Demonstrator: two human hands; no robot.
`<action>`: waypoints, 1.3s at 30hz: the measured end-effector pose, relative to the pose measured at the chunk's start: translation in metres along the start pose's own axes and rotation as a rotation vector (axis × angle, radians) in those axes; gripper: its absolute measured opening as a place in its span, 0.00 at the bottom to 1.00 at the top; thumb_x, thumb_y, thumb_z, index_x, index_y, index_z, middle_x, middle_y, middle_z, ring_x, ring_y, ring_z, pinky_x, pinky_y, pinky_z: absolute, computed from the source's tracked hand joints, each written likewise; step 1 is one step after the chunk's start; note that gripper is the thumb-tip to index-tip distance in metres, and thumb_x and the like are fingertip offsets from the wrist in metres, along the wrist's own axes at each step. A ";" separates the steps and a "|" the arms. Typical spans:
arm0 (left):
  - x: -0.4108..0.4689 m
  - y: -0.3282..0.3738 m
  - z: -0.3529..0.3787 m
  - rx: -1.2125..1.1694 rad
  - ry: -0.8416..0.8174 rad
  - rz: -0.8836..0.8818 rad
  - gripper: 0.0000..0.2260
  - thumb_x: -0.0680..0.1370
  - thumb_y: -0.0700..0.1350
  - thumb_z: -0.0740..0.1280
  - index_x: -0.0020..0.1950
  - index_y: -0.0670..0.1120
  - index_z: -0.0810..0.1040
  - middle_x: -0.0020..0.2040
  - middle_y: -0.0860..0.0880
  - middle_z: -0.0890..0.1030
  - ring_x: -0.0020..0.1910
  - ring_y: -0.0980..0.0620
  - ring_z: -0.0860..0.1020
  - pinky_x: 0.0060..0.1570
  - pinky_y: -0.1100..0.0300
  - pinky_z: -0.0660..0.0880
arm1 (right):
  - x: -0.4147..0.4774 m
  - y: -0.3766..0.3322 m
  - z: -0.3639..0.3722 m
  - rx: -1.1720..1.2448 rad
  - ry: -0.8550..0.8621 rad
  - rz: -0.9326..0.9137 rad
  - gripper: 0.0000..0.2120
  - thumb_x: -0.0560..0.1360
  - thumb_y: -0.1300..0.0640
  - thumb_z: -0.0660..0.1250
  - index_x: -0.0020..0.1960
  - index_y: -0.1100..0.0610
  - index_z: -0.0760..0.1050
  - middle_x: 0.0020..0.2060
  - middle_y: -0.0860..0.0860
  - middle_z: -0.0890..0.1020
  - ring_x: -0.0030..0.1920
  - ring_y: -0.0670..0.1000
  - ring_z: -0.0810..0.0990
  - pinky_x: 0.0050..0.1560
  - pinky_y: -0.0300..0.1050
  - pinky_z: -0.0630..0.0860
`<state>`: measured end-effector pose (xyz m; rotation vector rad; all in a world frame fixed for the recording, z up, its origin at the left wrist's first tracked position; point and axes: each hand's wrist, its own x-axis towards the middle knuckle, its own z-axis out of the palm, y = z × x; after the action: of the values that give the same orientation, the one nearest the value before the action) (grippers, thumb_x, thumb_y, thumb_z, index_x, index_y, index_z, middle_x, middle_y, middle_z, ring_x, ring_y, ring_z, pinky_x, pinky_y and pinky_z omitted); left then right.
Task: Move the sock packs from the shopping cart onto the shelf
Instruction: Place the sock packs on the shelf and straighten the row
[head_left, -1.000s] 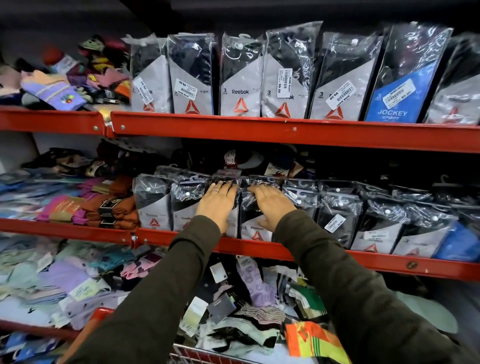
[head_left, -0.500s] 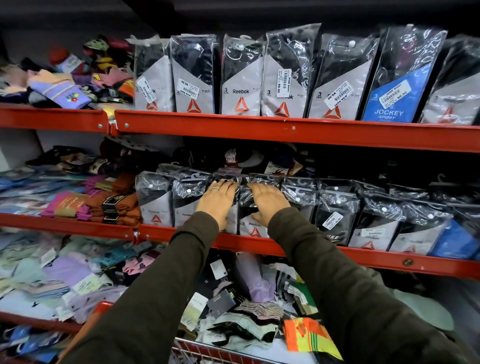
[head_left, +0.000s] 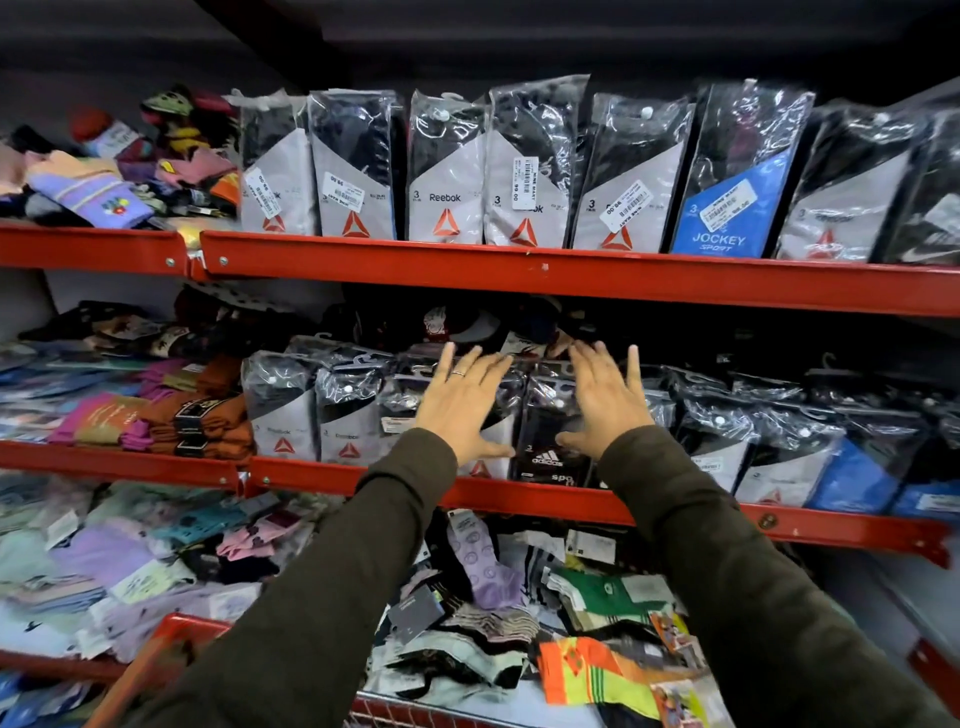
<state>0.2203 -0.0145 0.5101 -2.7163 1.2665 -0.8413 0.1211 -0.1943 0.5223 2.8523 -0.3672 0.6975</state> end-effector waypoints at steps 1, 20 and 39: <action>0.007 0.011 -0.001 -0.037 0.015 0.043 0.52 0.70 0.70 0.69 0.82 0.46 0.48 0.82 0.48 0.56 0.82 0.46 0.51 0.80 0.43 0.41 | -0.002 0.010 -0.001 -0.002 -0.019 0.020 0.56 0.67 0.42 0.76 0.80 0.61 0.46 0.80 0.56 0.52 0.81 0.56 0.46 0.77 0.63 0.36; 0.056 0.086 0.024 -0.078 -0.023 0.040 0.43 0.71 0.47 0.78 0.79 0.43 0.58 0.76 0.44 0.66 0.76 0.45 0.66 0.79 0.53 0.57 | -0.017 0.061 0.030 -0.091 -0.090 -0.020 0.48 0.70 0.49 0.75 0.79 0.61 0.49 0.76 0.57 0.62 0.77 0.55 0.60 0.79 0.50 0.52; 0.056 0.089 0.009 -0.015 -0.035 0.025 0.38 0.71 0.50 0.78 0.76 0.43 0.63 0.72 0.46 0.69 0.69 0.46 0.73 0.60 0.52 0.78 | -0.014 0.063 0.032 -0.102 -0.094 -0.031 0.44 0.71 0.50 0.75 0.77 0.61 0.54 0.72 0.56 0.67 0.74 0.56 0.66 0.77 0.50 0.60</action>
<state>0.1910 -0.1163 0.5067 -2.7085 1.3021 -0.7818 0.1050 -0.2585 0.4953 2.7939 -0.3604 0.5243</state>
